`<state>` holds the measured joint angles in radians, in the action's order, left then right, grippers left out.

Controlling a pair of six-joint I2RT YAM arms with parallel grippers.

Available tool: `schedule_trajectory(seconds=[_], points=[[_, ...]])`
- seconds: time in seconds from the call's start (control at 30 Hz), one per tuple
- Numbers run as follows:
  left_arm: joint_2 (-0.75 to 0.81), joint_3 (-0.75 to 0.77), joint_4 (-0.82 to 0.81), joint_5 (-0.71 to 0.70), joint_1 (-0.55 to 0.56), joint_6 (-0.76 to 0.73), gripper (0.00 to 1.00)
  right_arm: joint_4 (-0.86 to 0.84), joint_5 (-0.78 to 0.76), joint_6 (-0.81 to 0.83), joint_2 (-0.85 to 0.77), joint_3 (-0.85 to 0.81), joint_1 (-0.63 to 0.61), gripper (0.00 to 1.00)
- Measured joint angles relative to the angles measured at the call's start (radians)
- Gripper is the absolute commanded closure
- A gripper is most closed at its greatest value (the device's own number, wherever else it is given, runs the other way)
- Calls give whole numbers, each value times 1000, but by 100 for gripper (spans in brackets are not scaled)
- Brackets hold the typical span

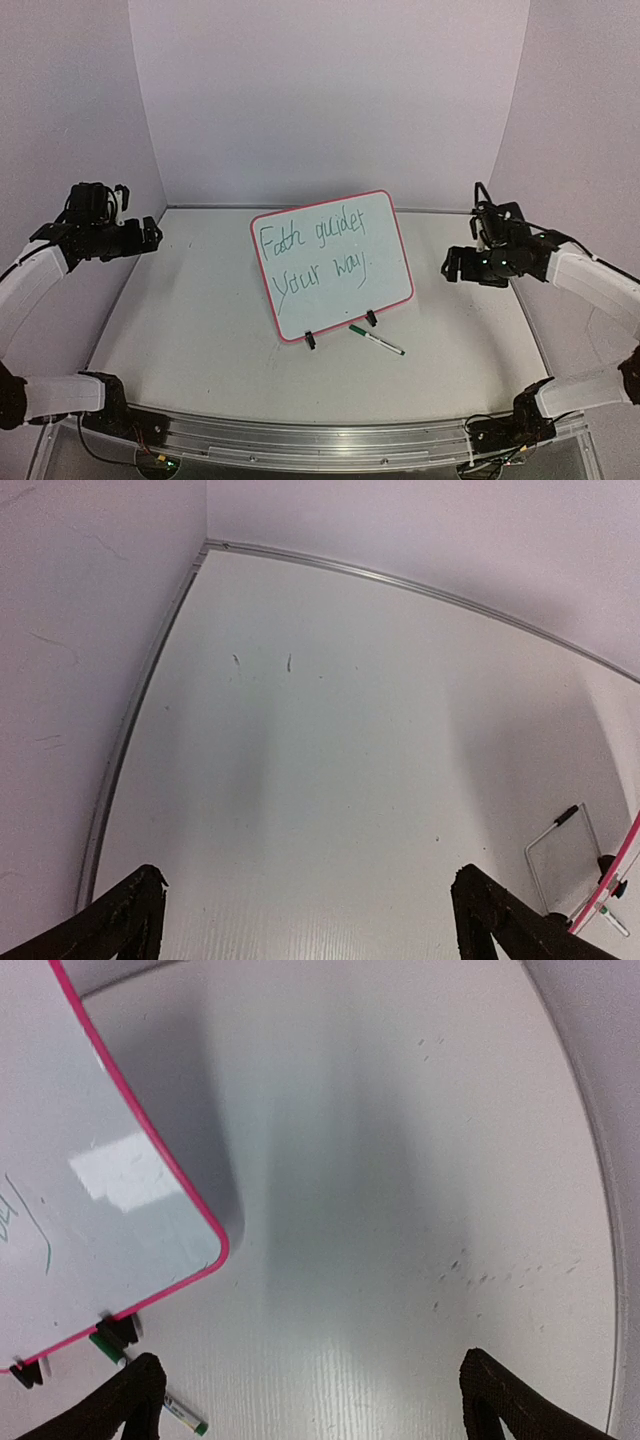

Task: Write a sentence on the whiteboard
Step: Put down the whiteboard marker at the center of the board, then reset both arms

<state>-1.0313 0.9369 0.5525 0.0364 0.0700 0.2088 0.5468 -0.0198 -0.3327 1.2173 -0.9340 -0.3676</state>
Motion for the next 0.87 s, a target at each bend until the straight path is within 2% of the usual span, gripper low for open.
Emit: schedule_trajectory(seconds=[0.23,0.37,0.57,0.87], points=[[217,-38,-25,-99,0,-28,0,-198,-111,76,-318,132,40,2],[306,-70,-39,-109,0,-45,1,-310,-150,100,-427,261,40,2],[343,-84,-28,-119,0,-57,1,-360,-195,106,-479,397,40,2],[337,-84,-28,-119,0,-66,0,-390,-216,122,-503,413,40,2]])
